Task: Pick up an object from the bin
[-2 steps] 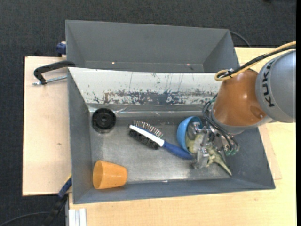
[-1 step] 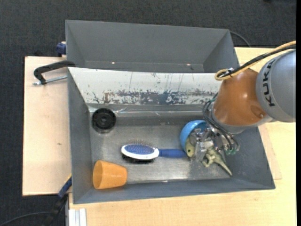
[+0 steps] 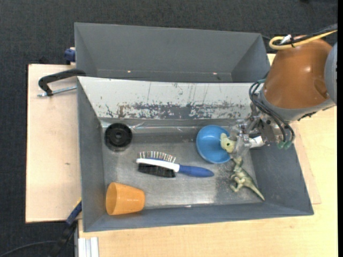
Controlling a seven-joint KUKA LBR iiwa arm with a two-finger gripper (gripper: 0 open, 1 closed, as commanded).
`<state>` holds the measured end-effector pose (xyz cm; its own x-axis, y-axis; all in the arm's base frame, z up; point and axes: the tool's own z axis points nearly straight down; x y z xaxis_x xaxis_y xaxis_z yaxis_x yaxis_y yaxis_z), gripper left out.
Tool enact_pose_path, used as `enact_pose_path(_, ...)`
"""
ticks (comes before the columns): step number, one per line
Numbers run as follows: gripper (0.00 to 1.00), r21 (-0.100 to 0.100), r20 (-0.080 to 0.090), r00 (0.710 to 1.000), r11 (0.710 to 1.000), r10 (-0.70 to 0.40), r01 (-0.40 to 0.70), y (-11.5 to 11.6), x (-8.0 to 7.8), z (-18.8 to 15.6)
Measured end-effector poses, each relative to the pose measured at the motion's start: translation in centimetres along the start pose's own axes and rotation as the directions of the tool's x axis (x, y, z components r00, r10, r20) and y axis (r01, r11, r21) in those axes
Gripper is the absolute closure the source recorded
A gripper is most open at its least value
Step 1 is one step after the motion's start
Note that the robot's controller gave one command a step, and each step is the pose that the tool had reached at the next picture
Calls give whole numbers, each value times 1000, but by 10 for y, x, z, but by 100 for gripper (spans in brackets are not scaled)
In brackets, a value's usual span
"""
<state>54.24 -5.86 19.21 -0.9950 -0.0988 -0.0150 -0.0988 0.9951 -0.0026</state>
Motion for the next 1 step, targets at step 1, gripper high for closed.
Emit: enact_pose_path(1,100,1,1,999,999,33,-33,-11,-16,-103)
